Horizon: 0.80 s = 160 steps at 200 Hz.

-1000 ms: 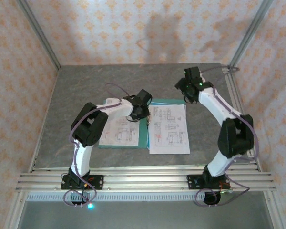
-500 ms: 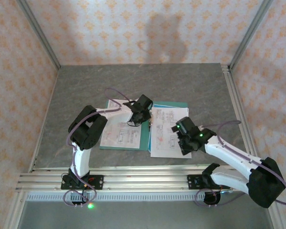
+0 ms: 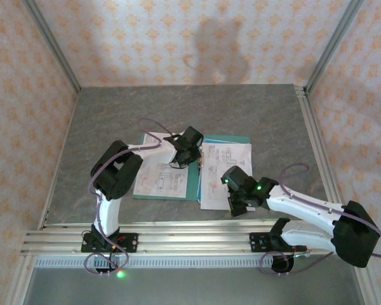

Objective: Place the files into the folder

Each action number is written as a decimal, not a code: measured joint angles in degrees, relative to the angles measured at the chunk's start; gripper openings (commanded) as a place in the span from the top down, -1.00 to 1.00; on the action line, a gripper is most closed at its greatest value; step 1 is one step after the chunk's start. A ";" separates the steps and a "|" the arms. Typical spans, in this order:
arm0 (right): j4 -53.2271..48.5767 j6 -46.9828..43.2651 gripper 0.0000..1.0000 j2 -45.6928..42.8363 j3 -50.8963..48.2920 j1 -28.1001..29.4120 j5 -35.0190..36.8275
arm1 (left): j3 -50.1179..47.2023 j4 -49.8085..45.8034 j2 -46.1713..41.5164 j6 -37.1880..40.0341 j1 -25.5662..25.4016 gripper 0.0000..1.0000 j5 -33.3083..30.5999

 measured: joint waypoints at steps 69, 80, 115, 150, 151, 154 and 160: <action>0.72 0.04 -0.97 0.00 -1.68 2.34 0.63 | 0.00 -0.02 -0.02 0.02 0.00 1.00 0.02; 1.05 0.04 -0.97 0.02 -2.05 2.34 0.63 | 0.00 -0.02 -0.02 0.04 0.00 1.00 0.02; 2.67 0.04 -0.97 0.68 -3.43 2.34 0.90 | 0.02 -0.04 -0.02 0.09 0.00 1.00 0.02; 3.67 0.07 -0.95 1.40 -3.87 2.56 1.62 | 0.02 -0.04 -0.02 0.17 0.00 1.00 0.02; 3.67 0.04 -0.95 1.40 -3.87 2.56 1.64 | 0.04 -0.04 -0.02 0.17 0.00 1.00 0.02; 3.67 0.04 -0.95 1.40 -3.87 2.56 1.70 | 0.04 -0.04 -0.02 0.17 0.00 1.00 0.02; 3.69 0.04 -0.95 1.40 -3.87 2.64 1.79 | 0.04 -0.04 -0.02 0.20 0.00 1.00 0.02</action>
